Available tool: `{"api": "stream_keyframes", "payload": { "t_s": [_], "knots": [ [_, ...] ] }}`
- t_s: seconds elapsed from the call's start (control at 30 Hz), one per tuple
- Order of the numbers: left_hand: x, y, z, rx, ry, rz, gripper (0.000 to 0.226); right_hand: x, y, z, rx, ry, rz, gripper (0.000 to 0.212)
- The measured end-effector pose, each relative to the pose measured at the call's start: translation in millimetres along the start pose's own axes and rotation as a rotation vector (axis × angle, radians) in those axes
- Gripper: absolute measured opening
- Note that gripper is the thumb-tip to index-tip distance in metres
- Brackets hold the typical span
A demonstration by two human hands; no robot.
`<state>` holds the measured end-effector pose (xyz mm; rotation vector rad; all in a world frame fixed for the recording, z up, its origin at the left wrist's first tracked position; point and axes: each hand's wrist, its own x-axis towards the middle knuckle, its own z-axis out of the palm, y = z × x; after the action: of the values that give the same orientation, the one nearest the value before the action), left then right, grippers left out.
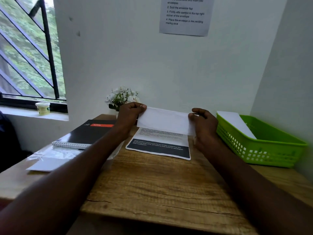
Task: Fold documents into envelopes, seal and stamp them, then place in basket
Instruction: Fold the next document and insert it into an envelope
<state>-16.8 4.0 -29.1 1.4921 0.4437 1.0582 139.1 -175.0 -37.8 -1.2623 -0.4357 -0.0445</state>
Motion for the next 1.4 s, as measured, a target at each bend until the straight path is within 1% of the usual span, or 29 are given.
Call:
{"api": "stream_keyframes", "payload": {
  "t_s": [0.13, 0.3, 0.4, 0.47, 0.53, 0.6, 0.67, 0.77, 0.87, 0.97, 1.07, 1.17, 1.23, 1.27, 1.33, 1.4],
  "knots": [
    [10, -10, -2, 0.064, 0.030, 0.075, 0.005, -3, 0, 0, -0.001, -0.038, 0.004, 0.025],
    [25, -25, -7, 0.150, -0.016, 0.081, 0.011, -8, -6, 3, -0.096, -0.044, -0.131, 0.021],
    [26, -25, -5, 0.214, 0.022, 0.121, 0.017, -10, -8, 4, -0.145, -0.028, -0.183, 0.019],
    [24, -22, -5, 0.241, 0.060, 0.136, 0.018, -11, -10, 6, -0.095, 0.032, -0.130, 0.020],
    [24, -19, -7, 0.264, 0.084, 0.119, 0.018, -11, -11, 6, 0.012, 0.101, -0.023, 0.025],
    [19, -15, -10, 0.249, 0.100, 0.100, 0.017, -13, -13, 3, 0.111, 0.122, 0.067, 0.027],
    [15, -10, -11, 0.237, 0.097, 0.088, 0.018, -14, -11, 1, 0.101, 0.132, 0.071, 0.025],
    [-2, 2, -7, 0.232, 0.118, 0.070, 0.011, -20, -16, -3, -0.061, 0.115, -0.038, 0.019],
    [-19, 10, -5, 0.291, 0.144, 0.066, 0.013, -27, -34, -8, -0.249, 0.102, -0.158, 0.021],
    [-51, 25, -8, 0.489, 0.150, 0.105, 0.017, -44, -61, -21, -0.459, 0.016, -0.297, 0.018],
    [-94, 39, -20, 0.815, 0.052, 0.166, 0.013, -76, -63, -43, -0.587, -0.110, -0.300, 0.022],
    [-139, 46, -32, 1.107, -0.121, 0.162, 0.018, -114, -43, -70, -0.742, -0.147, -0.268, 0.021],
    [-166, 45, -33, 1.281, -0.183, 0.213, 0.023, -138, -37, -82, -0.909, -0.160, -0.307, 0.022],
    [-177, 44, -31, 1.330, -0.192, 0.256, 0.025, -147, -36, -84, -0.972, -0.169, -0.354, 0.022],
    [-192, 44, -24, 1.306, -0.217, 0.328, 0.029, -161, -43, -80, -1.015, -0.234, -0.440, 0.021],
    [-200, 43, -17, 1.209, -0.286, 0.322, 0.035, -171, -53, -65, -1.053, -0.393, -0.458, 0.024]
  ]
}}
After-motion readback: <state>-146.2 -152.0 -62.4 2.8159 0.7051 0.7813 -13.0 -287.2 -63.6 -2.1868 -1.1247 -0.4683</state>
